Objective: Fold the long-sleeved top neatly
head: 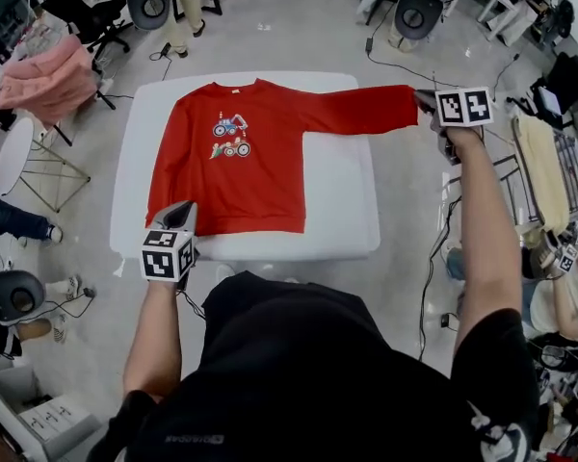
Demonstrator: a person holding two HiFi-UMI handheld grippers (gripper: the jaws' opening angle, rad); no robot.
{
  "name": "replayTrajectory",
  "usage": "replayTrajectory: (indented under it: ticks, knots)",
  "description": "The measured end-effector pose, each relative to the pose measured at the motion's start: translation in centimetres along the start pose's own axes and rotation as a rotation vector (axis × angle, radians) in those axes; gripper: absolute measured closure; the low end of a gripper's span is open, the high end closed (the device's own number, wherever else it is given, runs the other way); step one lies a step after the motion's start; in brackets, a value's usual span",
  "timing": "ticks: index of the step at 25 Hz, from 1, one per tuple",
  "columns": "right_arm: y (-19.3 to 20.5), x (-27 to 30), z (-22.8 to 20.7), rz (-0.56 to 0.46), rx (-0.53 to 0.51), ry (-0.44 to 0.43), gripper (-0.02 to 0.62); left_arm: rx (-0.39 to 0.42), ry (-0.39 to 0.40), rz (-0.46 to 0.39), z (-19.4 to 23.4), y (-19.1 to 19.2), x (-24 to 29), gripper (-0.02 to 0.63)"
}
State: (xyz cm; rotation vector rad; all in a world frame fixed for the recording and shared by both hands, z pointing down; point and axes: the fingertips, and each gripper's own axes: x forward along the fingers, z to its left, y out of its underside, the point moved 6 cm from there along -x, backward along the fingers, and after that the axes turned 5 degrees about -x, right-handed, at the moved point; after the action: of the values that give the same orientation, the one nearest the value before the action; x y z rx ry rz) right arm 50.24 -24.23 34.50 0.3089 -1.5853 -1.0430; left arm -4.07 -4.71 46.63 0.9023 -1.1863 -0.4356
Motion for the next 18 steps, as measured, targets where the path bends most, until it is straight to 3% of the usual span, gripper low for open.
replayTrajectory:
  ticks: [9,18]
  knots:
    - [-9.3,-0.3,8.2,-0.090,-0.002,-0.185,0.566,0.019,0.007,-0.012,2.0,-0.3,-1.1,0.598]
    - [-14.9,5.4,18.6,-0.053,-0.082,-0.253,0.566,-0.003,-0.025,-0.039,8.4,-0.5,-3.2,0.598]
